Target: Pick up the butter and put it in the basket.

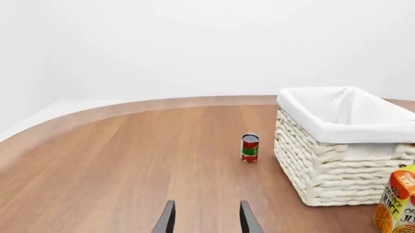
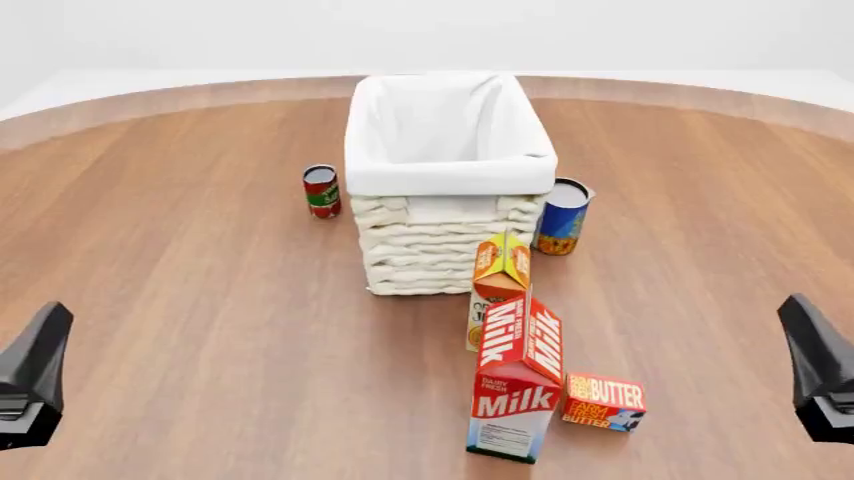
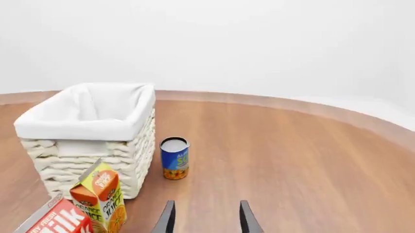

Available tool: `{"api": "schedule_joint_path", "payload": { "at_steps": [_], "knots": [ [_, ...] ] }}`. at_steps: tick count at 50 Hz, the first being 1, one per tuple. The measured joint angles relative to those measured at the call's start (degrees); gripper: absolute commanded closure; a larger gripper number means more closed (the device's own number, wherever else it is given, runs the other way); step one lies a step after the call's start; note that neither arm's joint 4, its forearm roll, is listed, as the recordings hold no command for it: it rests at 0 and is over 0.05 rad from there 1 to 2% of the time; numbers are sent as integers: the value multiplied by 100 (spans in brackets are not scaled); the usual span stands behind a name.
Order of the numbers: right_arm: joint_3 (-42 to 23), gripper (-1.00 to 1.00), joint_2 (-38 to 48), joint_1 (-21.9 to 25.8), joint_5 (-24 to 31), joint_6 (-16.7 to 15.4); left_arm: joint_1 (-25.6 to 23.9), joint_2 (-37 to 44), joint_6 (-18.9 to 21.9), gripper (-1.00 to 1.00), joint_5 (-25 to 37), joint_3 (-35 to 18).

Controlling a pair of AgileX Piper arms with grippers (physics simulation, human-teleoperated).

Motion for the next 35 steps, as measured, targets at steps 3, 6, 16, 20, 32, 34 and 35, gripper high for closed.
{"api": "schedule_joint_path", "payload": {
  "at_steps": [3,6,16,20,32,34,35],
  "knots": [
    [79,-100,-23,131,-94,-169,0,0,0,-100,0,0],
    [135,-100,44,206,-204,-332,0,0,0,-100,0,0],
    [164,-100,407,471,-339,-997,0,0,0,-100,0,0],
    [108,-100,552,611,-257,-1378,0,0,0,-100,0,0],
    [-254,-100,614,746,156,-2043,0,0,0,-100,0,0],
    [-309,-100,575,762,248,-2109,0,0,0,-100,0,0],
    [-332,-100,557,770,289,-2139,0,0,0,-100,0,0]
  ]
}}
